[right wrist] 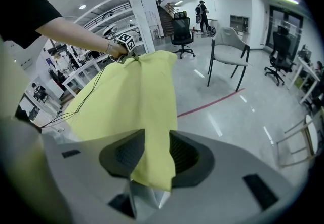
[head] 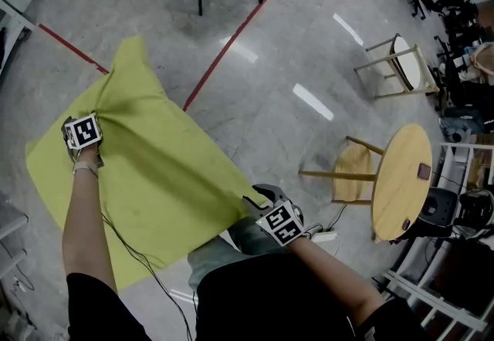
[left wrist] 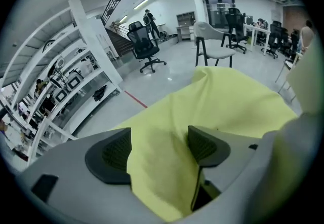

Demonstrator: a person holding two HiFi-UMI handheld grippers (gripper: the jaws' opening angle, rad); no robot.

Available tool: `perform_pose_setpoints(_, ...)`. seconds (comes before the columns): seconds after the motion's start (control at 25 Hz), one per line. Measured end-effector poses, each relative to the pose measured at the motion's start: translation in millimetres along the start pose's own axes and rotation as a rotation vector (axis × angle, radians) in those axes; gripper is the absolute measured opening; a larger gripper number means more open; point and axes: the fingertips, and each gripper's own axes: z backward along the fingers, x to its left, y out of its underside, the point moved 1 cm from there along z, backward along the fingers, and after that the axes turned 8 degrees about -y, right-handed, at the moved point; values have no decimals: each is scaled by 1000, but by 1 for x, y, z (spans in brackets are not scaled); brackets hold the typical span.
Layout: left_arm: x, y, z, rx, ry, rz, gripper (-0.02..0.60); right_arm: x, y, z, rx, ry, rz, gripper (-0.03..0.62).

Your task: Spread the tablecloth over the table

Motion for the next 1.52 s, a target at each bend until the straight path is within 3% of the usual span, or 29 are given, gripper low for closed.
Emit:
perform_pose_setpoints(0.12, 0, 5, 13, -21, -12, -3, 348, 2, -4, -2, -6, -4, 12, 156)
perform_pose_setpoints(0.36, -16, 24, 46, -95, 92, 54, 348, 1, -20, -12, -52, -1, 11, 156)
perform_pose_setpoints(0.56, -27, 76, 87, -50, 156, 71, 348, -15, -48, -16, -101, 15, -56, 157)
perform_pose_setpoints(0.76, -25, 133, 124, 22, 170, 126, 348, -27, -75, -29, -131, 2, -81, 160)
perform_pose_setpoints(1.12, -16, 197, 185, 78, 163, 215, 348, -33, -102, -58, -143, -143, -144, 311)
perform_pose_setpoints(1.36, -22, 231, 215, 103, 169, 235, 348, -36, -120, -89, -148, -295, -268, 358)
perform_pose_setpoints(1.52, -23, 246, 229, 122, 155, 273, 348, -38, -116, -113, -73, -326, -289, 365)
